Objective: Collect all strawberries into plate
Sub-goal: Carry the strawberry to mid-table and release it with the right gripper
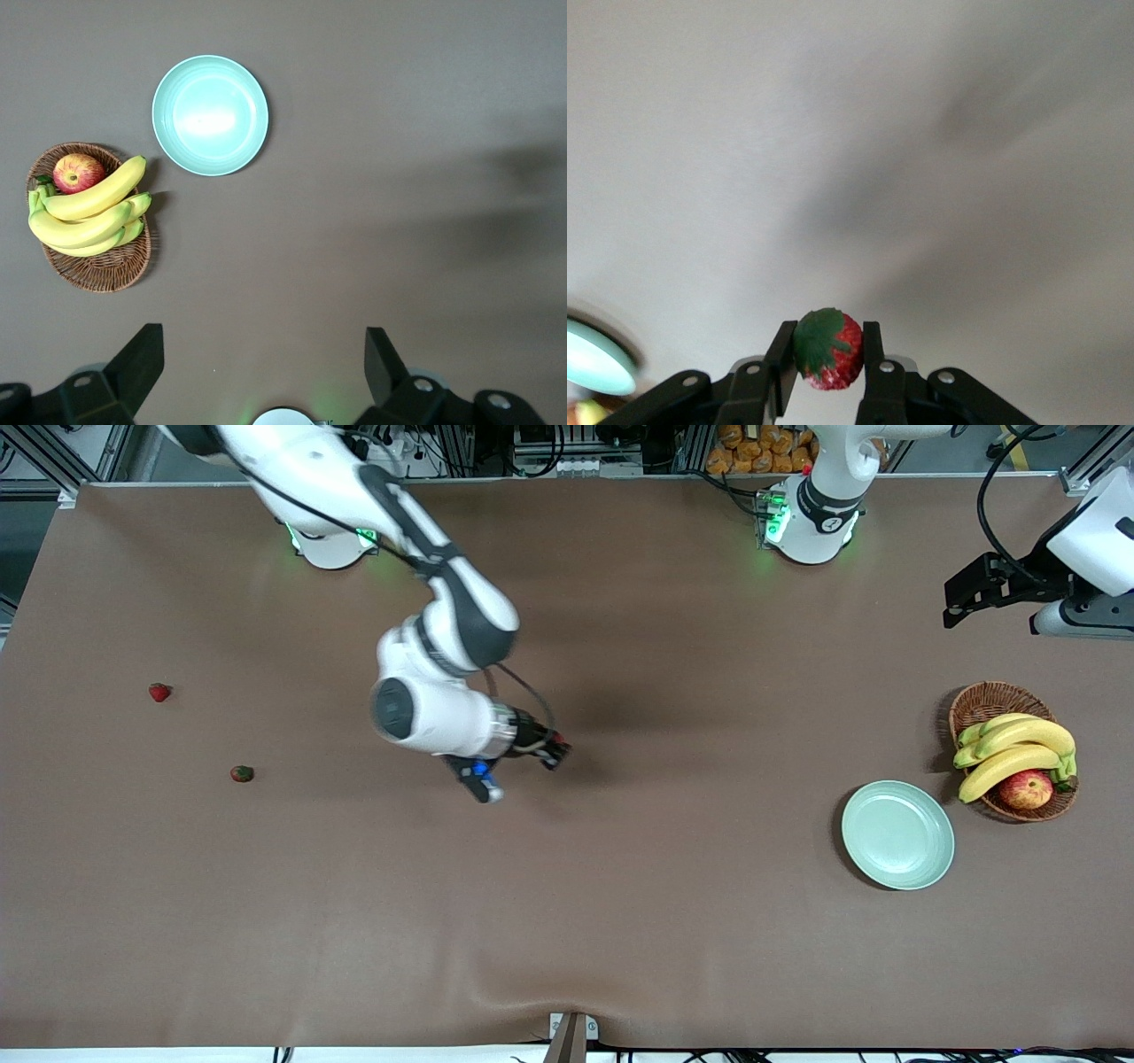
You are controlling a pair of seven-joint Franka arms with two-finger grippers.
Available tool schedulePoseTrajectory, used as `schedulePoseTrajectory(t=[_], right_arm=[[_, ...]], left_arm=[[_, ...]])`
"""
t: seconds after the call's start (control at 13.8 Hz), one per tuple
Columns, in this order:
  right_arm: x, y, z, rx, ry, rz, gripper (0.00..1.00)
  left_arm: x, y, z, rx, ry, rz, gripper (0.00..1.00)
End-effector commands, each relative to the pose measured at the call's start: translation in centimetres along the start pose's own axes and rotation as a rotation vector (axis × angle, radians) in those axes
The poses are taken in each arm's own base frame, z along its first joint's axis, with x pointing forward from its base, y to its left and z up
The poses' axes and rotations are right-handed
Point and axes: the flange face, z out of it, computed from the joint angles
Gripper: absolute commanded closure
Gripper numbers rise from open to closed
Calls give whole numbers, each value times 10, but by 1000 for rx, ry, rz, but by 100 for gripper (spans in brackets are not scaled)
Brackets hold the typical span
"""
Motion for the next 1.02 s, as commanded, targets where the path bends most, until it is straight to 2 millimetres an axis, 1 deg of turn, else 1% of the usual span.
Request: schedulePoseTrajectory(t=[0.0,0.15,0.22,0.44,0.51,0.58,0.65,0.73,0.8,0.94], right_arm=[[-32,-23,67,112,20,126,100],[-56,-30,108,135,10,160,100],[-66,-30,122,135,8,162,100],[-80,-22,142,119,17,136,100],[-75,-17,150,106,24,136,100],[-73,-14,157,98,28,138,76],[-72,-13,159,95,29,140,34],[-73,-15,156,98,27,142,0],[-75,-18,150,107,28,137,0],[-76,-31,123,126,22,132,0]], left_arm=[[-1,0,-4,-6,13,21,0],[-1,0,-4,-6,13,21,0],[0,0,-4,-6,11,21,0],[0,-1,-4,-8,13,19,0],[0,-1,-4,-8,13,19,0],[0,0,-4,-7,16,21,0],[0,0,-4,-7,17,21,0],[0,0,-3,-6,16,21,0],[0,0,-4,-7,17,21,0],[0,-1,-4,-7,17,19,0]])
